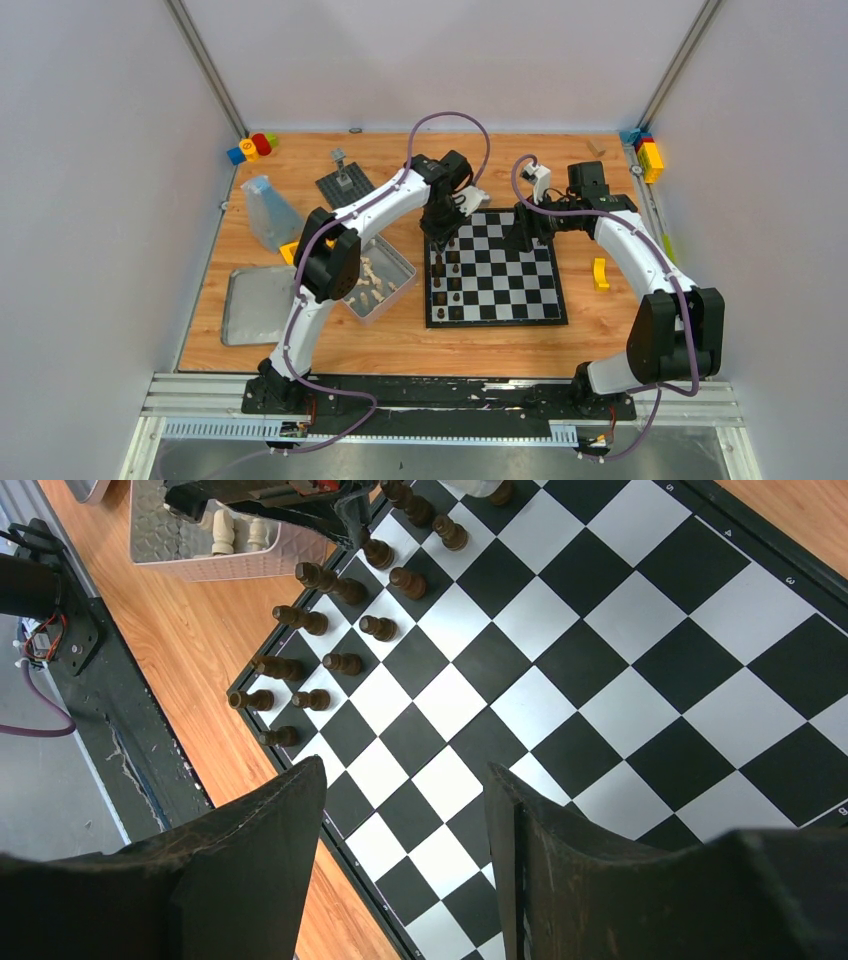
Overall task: Set up the chess pieces on the board
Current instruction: Place the chess piece on the chessboard.
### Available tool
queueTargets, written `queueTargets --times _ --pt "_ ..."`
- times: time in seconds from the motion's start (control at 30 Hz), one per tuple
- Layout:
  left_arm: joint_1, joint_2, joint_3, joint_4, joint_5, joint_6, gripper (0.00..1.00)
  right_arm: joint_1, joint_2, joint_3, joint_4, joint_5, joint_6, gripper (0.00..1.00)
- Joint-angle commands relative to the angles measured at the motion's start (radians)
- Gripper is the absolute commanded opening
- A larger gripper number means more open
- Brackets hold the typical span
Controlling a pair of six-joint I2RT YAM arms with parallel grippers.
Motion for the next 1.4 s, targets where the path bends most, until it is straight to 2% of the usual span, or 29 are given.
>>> queueTargets --times 0.0,0.33,0.73,0.87,1.13,1.37 --pt "-0.016 0.007 0.027 0.006 -0.002 0.014 0.1 -0.006 -0.029 0.001 0.035 -0.033 -0.005 0.6" --pt "-0.024 -0.006 0.023 0.003 -0.027 0.014 0.25 -0.005 -0.028 -0.001 0.035 -0.035 -0.005 0.59" --pt "-0.028 -0.017 0.012 0.004 -0.048 0.016 0.25 -0.006 -0.027 -0.002 0.035 -0.036 -0.002 0.59" --pt "-0.03 -0.019 0.015 0.002 -0.051 0.015 0.28 -0.007 -0.027 -0.002 0.035 -0.036 -0.002 0.59" --pt "-0.032 -0.069 0.019 0.001 -0.075 0.02 0.5 -0.012 -0.024 0.006 0.034 -0.032 0.004 0.59" --pt "-0.031 -0.169 -0.01 0.028 -0.121 0.033 0.59 -0.075 -0.047 0.038 0.043 -0.048 0.025 0.6"
